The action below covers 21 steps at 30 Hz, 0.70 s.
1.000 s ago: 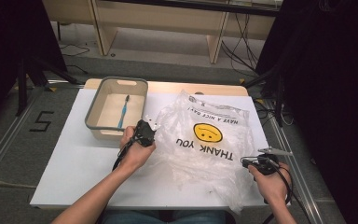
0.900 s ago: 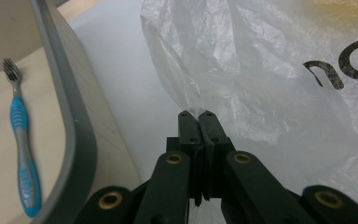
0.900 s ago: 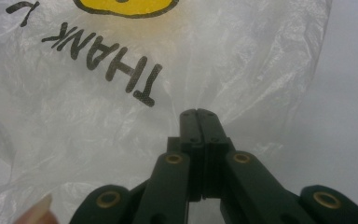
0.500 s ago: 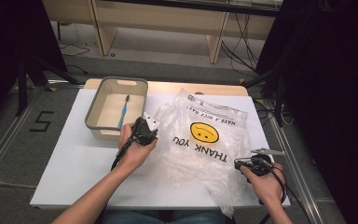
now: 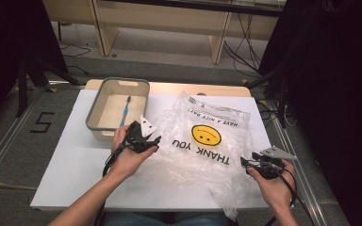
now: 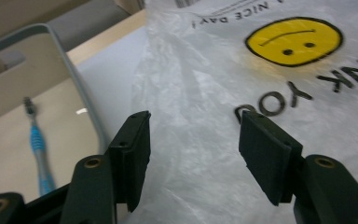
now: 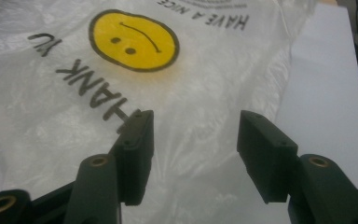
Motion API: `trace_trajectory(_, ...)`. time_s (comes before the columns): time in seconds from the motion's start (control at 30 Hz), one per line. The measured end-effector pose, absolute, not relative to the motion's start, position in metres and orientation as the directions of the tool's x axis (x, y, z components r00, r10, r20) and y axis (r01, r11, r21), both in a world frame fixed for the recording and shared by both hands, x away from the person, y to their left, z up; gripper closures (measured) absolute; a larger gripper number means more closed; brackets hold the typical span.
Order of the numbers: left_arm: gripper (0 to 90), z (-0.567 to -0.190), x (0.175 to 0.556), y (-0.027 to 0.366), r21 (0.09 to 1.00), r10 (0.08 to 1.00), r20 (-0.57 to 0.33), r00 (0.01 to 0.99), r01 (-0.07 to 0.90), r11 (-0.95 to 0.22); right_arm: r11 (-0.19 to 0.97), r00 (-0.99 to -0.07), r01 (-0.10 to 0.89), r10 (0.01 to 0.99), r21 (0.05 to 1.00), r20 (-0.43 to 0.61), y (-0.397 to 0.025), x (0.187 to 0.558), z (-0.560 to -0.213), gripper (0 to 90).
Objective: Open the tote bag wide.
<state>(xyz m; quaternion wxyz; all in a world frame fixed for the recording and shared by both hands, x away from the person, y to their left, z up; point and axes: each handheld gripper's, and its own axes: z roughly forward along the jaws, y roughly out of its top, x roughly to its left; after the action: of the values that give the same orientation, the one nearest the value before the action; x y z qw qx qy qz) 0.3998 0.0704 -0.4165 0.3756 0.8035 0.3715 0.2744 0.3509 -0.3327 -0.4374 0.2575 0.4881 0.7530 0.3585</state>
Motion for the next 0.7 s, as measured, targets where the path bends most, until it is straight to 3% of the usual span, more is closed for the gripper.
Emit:
trace_trajectory(0.13, 42.1, -0.423, 0.391, 0.071, 0.798, 0.779, 0.119, 0.616, 0.408, -0.444, 0.311, -0.463, 0.514, 0.885, 0.799, -0.047, -0.323, 0.352, -0.437, 47.1)
trace_trajectory(0.53, 42.2, -0.442, 0.366, 0.074, 0.754, 0.709, 0.109, 0.696, 0.407, -0.515, 0.381, -0.566, 0.472, 0.822, 0.795, -0.058, -0.292, 0.359, -0.437, 46.4)
trace_trajectory(0.7, 48.2, -0.447, 0.354, 0.067, 0.737, 0.666, 0.083, 0.742, 0.404, -0.542, 0.414, -0.606, 0.472, 0.794, 0.779, -0.055, -0.279, 0.362, -0.436, 46.6)
